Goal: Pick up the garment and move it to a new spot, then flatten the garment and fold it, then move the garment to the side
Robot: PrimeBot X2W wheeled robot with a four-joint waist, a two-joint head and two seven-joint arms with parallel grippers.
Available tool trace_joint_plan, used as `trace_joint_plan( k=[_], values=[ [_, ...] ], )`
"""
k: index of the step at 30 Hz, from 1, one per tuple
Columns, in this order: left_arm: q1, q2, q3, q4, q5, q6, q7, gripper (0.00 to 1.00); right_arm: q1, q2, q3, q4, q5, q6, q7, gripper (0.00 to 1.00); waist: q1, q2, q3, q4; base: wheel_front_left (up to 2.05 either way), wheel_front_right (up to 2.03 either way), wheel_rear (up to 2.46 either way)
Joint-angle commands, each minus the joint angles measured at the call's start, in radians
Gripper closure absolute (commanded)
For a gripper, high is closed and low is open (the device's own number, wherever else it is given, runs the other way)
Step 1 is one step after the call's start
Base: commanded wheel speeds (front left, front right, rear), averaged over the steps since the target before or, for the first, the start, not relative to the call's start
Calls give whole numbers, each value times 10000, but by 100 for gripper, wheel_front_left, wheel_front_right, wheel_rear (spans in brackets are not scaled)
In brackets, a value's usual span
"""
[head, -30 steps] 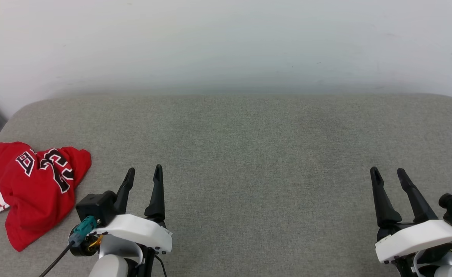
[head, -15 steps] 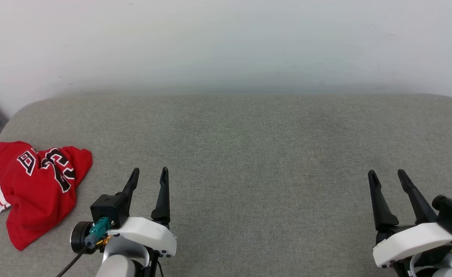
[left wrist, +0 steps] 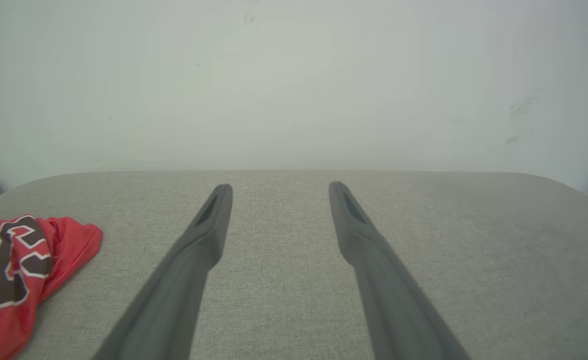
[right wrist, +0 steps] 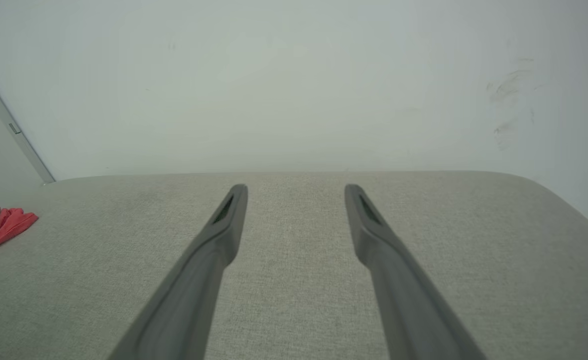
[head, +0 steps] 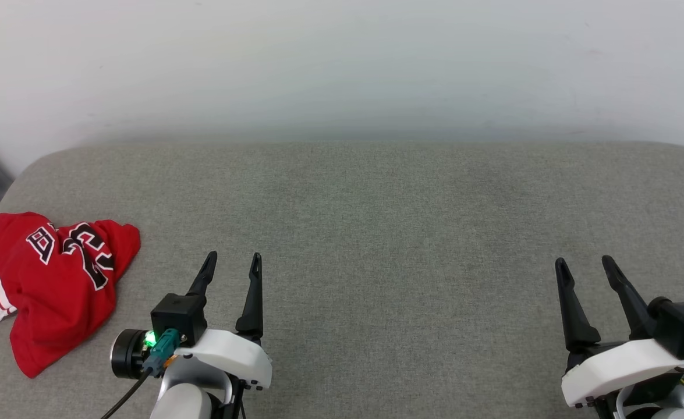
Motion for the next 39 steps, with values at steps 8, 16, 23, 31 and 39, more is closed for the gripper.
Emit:
trace_joint_plan(
  k=[8,16,23,31,39],
  values=[
    [-76,-110,74,178,188,-124,-196,0,160,94,-72,-144,-417,-3,-93,0,0,0,21,19,0,0,0],
    [-96,-190,95,365,329,-258,-338,0,185,138,-142,-161,-771,-3,-176,0,0,0,24,51,0,0,0],
    [-70,-221,162,479,47,-314,-333,0,175,153,-184,-25,-598,-3,-195,0,0,0,6,76,0,0,0],
    [-97,-241,165,530,-205,-260,-333,0,105,161,-237,97,-562,-3,-207,0,0,0,14,193,0,0,0],
    [-215,-242,262,479,-413,-146,-333,0,-15,116,-197,10,-605,-3,-170,0,0,0,89,754,0,0,0]
  ],
)
